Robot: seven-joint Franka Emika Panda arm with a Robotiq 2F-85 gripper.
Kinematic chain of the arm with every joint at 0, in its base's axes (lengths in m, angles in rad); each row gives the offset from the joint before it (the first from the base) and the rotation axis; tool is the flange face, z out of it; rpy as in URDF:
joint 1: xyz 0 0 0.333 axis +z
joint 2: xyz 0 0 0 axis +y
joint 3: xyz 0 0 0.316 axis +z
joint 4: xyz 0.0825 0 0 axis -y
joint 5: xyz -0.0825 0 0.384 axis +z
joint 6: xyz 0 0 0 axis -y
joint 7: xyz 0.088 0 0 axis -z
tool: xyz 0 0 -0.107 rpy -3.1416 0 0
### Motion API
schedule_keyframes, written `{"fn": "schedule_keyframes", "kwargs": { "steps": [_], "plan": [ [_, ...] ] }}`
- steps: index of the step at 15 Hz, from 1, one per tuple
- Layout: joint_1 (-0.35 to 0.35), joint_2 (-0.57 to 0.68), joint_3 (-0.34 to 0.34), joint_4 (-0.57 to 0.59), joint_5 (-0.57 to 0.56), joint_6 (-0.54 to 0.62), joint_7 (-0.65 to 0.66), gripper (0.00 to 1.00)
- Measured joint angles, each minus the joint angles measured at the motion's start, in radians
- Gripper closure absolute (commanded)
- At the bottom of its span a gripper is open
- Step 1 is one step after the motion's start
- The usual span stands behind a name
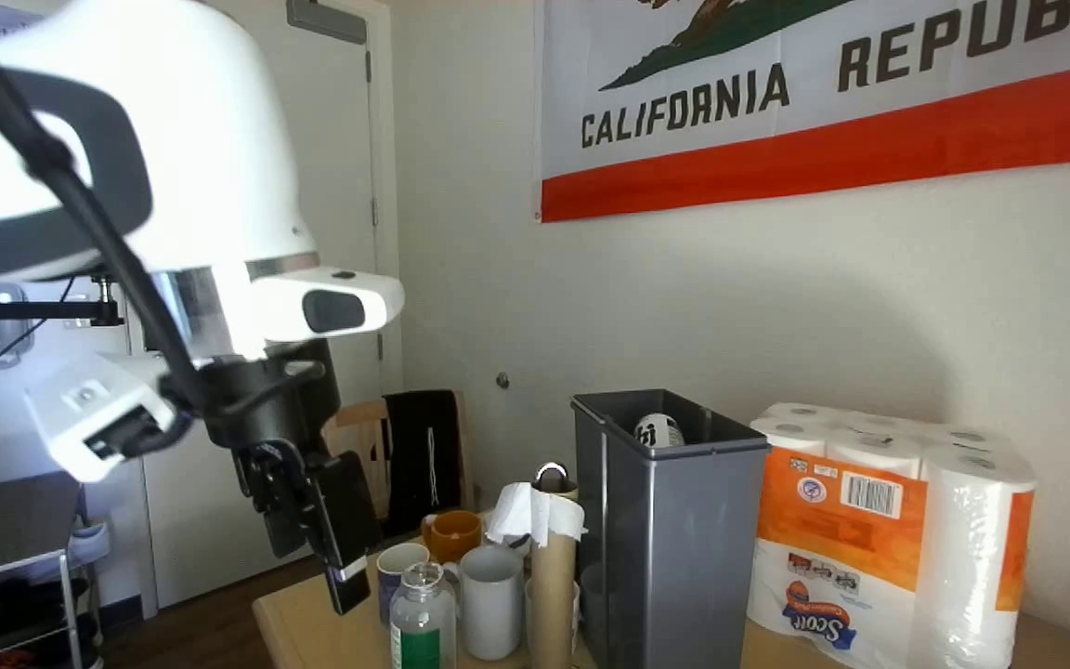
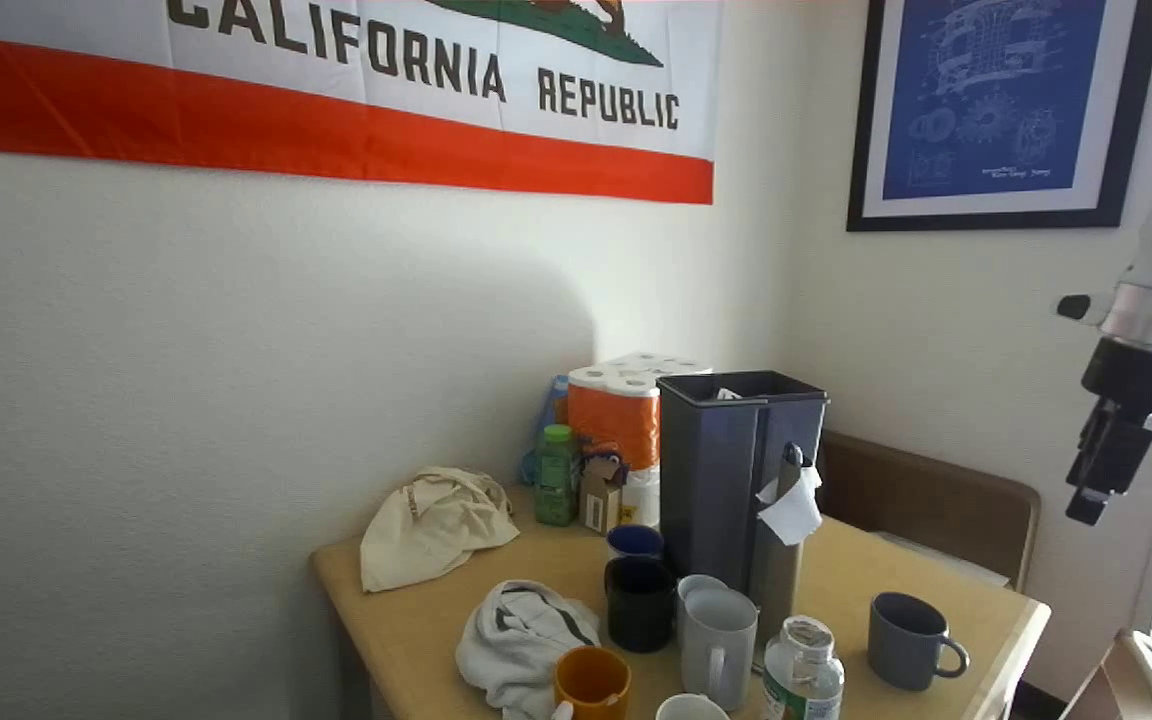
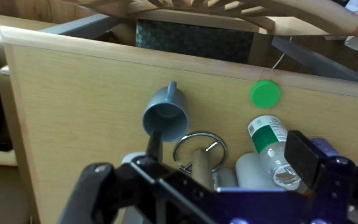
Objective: Pick the green lid on the table and put it on the bottle
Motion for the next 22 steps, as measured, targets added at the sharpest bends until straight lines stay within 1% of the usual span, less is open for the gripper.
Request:
{"fn": "schedule_keyframes", "kwargs": {
  "steps": [2,4,7,10,12,17,22],
  "plan": [
    [0.049,0.056,0.001,-0.032,0.034,0.091,0.000,0.00],
    [0.095,0.131,0.007,-0.034,0.062,0.174,-0.001,0.00],
    [0.140,0.258,0.029,-0.035,0.076,0.318,-0.001,0.00],
    [0.162,0.395,0.073,-0.035,0.084,0.464,0.000,0.00],
    [0.171,0.481,0.101,-0.034,0.096,0.533,0.000,0.00],
    [0.185,0.651,0.170,-0.033,0.152,0.636,0.000,0.00],
    [0.187,0.795,0.268,-0.031,0.192,0.742,0.000,0.00]
  ]
}}
